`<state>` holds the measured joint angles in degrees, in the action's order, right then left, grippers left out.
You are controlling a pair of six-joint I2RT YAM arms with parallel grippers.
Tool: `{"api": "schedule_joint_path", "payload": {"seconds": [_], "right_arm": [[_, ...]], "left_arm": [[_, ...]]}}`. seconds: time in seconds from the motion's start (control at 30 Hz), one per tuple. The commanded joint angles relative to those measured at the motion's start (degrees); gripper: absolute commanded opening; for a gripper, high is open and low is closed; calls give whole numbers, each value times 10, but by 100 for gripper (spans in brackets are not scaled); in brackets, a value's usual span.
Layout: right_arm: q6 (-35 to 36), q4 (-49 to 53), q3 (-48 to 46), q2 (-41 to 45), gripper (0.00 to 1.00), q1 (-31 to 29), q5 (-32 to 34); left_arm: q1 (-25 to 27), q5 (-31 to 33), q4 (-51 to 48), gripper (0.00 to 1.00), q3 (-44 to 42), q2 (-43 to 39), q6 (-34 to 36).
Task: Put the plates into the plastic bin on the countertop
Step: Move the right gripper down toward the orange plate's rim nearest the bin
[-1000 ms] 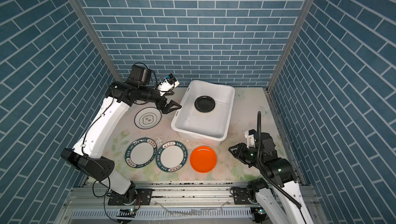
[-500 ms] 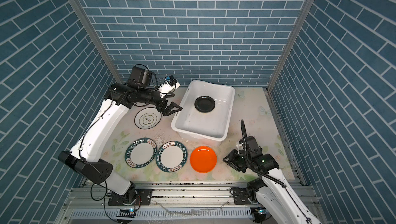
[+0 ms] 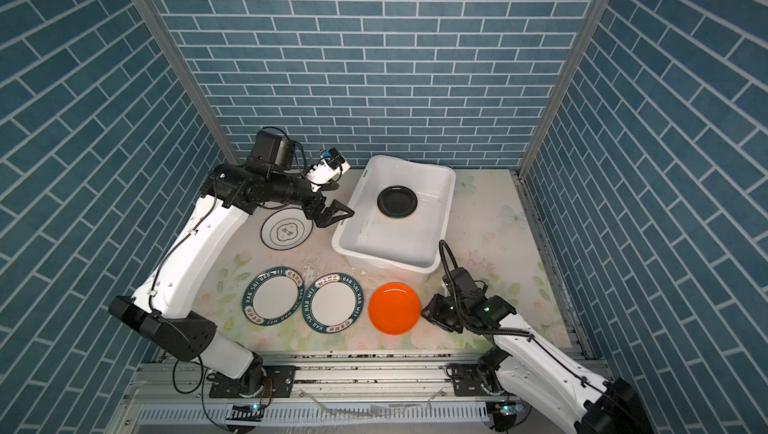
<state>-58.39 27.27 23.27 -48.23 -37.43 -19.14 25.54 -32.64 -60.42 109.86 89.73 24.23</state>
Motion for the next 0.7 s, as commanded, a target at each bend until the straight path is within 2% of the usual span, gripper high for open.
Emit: {"api": "schedule_joint_path", "payload": {"seconds": [0.0,0.2,0.67], "right_arm": [[-25,-47,-8,-23,33,-10,26],[-23,-71,-6,-80,33,-22,31],[-34,-115,1,-143,31,-28,37]], "left_arm": [[5,1,3,99,-9,-17,1],[5,2,5,100,-12,-18,5],[5,11,21,100,-31,-27,16]]}}
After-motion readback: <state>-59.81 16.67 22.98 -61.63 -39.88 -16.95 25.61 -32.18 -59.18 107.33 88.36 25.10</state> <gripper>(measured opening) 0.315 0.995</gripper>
